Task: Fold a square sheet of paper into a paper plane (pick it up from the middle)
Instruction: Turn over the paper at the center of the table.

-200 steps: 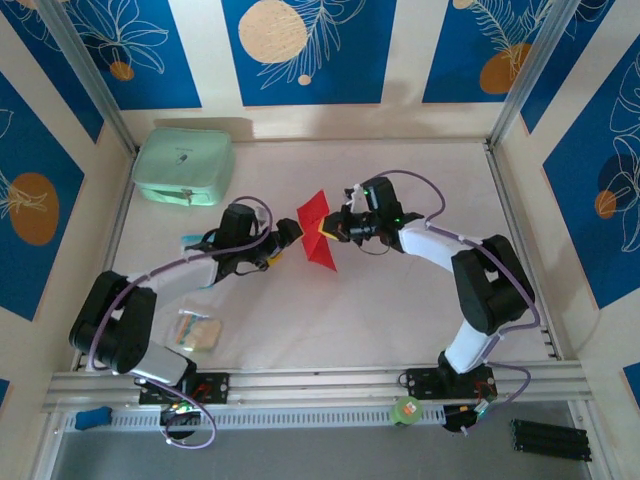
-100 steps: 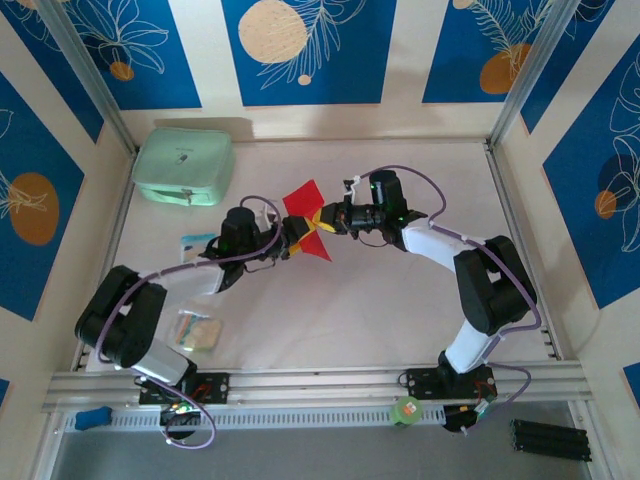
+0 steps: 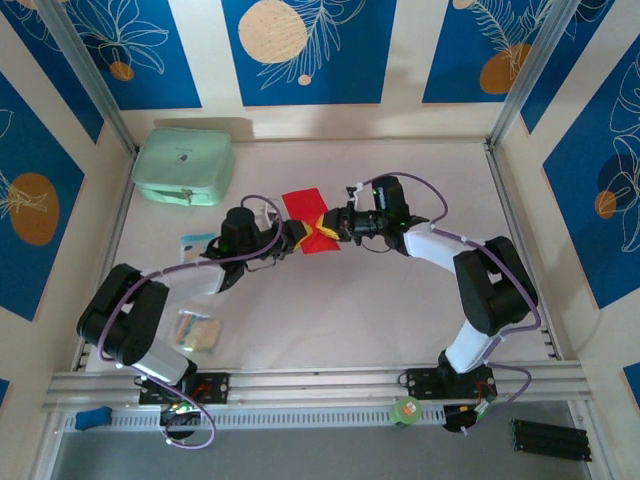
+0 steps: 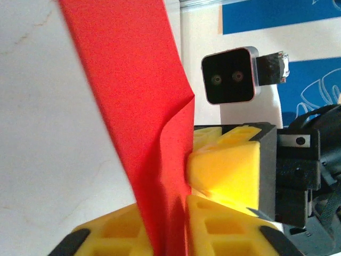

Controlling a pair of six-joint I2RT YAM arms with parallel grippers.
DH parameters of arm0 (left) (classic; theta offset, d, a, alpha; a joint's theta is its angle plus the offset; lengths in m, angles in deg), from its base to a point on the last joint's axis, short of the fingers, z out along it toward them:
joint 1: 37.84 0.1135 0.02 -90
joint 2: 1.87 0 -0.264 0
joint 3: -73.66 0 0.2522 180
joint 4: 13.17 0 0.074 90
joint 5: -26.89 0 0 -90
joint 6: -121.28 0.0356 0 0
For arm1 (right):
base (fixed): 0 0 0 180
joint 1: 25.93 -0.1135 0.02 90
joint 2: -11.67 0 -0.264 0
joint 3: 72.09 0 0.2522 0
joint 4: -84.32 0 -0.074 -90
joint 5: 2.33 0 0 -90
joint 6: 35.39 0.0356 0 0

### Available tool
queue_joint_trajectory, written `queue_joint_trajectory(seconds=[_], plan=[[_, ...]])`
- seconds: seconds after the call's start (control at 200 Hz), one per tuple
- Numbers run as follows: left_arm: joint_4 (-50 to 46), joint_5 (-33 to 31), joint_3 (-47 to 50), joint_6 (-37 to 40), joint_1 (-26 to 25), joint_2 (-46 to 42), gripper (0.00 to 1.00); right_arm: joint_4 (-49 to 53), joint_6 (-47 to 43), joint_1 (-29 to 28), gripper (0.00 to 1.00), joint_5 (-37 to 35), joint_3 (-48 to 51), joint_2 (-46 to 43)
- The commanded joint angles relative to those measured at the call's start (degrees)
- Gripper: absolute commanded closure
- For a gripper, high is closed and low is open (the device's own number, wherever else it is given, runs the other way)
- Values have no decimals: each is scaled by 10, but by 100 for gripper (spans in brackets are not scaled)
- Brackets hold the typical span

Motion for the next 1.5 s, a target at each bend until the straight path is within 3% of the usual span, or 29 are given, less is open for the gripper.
queue_joint_trajectory(seconds=[0.0,0.155,0.26,0.33,0.515,0.68,0.815,1.05,1.171,1.496], plan=[[-59,-16,0,34,-2,-31,92,43,-23,10,76,-15,7,-37],[-197,-48,-22,106,-2,-67,99,144,-85,25,56,-89,12,-84],[-387,-107,-68,206,-2,-91,100,213,-130,36,44,-170,20,-129],[-533,-181,-116,281,-6,-97,100,260,-161,37,39,-233,21,-157],[-809,-408,-263,419,-41,-51,99,354,-207,37,38,-354,27,-217],[-919,-583,-347,427,-89,28,99,387,-206,36,39,-410,42,-266],[-967,-654,-404,398,-106,111,100,412,-197,37,39,-448,44,-296],[-990,-651,-489,347,-125,242,100,470,-197,51,39,-483,33,-342],[-955,-577,-498,329,-129,264,97,496,-199,62,39,-480,27,-353],[-787,-328,-439,344,-97,219,57,516,-214,81,40,-439,52,-403]])
